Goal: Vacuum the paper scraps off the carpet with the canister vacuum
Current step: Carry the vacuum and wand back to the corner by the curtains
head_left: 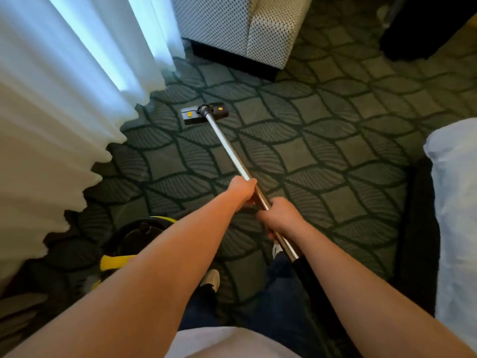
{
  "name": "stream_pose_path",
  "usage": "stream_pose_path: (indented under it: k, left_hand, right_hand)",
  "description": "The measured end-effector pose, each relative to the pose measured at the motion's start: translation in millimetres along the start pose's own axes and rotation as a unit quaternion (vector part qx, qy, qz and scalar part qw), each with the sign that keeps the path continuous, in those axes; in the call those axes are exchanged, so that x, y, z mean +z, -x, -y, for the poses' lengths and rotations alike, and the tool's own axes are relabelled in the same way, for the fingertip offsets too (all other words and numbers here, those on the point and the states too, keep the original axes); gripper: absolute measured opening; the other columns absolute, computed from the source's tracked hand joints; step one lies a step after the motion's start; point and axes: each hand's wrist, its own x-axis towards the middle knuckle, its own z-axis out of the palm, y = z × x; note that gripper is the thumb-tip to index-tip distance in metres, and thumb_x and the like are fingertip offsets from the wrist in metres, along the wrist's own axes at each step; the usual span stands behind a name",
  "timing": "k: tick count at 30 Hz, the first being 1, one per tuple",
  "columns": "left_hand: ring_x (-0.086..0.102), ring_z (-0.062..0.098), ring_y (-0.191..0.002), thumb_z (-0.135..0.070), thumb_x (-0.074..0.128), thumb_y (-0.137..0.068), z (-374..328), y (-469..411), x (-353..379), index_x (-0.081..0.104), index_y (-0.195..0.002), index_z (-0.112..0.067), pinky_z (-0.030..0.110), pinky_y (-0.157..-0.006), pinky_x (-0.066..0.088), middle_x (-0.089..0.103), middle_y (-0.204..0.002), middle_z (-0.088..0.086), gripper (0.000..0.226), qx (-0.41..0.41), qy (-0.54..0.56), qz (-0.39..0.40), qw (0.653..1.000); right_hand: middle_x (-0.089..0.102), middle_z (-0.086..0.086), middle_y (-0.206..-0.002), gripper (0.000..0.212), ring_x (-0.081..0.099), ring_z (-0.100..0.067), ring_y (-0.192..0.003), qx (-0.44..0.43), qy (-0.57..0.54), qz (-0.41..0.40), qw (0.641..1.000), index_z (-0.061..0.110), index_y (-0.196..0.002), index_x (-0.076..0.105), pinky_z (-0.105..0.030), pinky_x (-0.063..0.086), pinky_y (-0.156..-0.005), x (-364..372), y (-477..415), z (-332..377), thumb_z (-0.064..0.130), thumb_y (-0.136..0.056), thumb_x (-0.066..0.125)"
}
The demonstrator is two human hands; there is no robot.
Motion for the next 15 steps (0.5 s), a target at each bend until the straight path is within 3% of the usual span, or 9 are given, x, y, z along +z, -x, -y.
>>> stream_pose_path:
  k: [2,5,11,15]
  left_hand:
    - [0.062,0.025,-0.073,-0.017,0.048,-0.101,-17,-6,5,0.055,-0.107,0.0,0.044,-0.073,0.058,0.058,-0.076,0.011,0.019,-0.01,0.063,-0.025,0.998]
    - [0.066,0.028,-0.084,-0.015,0.047,-0.101,-45,-6,18,0.052,-0.116,0.001,0.043,-0.074,0.059,0.065,-0.094,0.016,0.023,-0.019,0.156,-0.062,0.986]
    - [0.064,0.032,-0.099,-0.012,0.044,-0.102,-72,-12,11,0.049,-0.128,0.002,0.031,-0.052,0.053,0.062,-0.118,0.022,0.03,-0.044,0.301,-0.14,0.942]
    - [0.064,0.031,-0.103,-0.015,0.046,-0.102,-59,-18,-21,0.049,-0.128,0.002,0.036,-0.069,0.054,0.062,-0.118,0.021,0.032,-0.061,0.353,-0.187,0.915]
  right_hand:
    - [0.067,-0.008,-0.078,0.019,0.068,-0.024,-0.062,-0.031,0.075,0.01,0.997,0.011,-0.097,0.059,-0.036,0.058,-0.059,-27,-18,9,0.025,-0.083,0.061]
    - [0.068,-0.006,-0.076,0.013,0.068,-0.021,-0.057,-0.074,0.179,0.04,0.98,0.016,-0.093,0.06,-0.031,0.056,-0.049,-78,-40,25,0.024,-0.082,0.061]
    - [0.068,-0.007,-0.064,0.009,0.064,-0.021,-0.047,-0.164,0.317,0.099,0.929,0.016,-0.083,0.061,-0.031,0.054,-0.044,-121,-71,71,0.021,-0.075,0.06]
    - [0.065,-0.006,-0.063,0.01,0.061,-0.018,-0.042,-0.199,0.359,0.147,0.9,0.012,-0.085,0.06,-0.025,0.046,-0.042,-98,-85,107,0.018,-0.078,0.059]
